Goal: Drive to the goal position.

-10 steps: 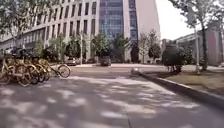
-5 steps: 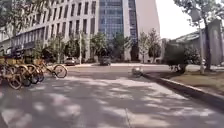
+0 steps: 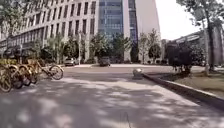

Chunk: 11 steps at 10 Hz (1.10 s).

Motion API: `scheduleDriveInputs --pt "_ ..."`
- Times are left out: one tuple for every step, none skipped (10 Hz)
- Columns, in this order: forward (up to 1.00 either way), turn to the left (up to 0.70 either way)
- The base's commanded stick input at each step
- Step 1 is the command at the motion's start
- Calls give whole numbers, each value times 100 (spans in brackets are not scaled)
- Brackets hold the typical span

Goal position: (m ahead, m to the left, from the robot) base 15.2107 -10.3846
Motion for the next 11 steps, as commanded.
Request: scheduleDriveInputs --pt "70 0" --pt "70 0" --pt "70 0" --pt "70 0" --pt "70 0" --pt "70 0" --pt "70 0" --pt "70 0" --pt "70 0" --pt "70 0" --pt "70 0"
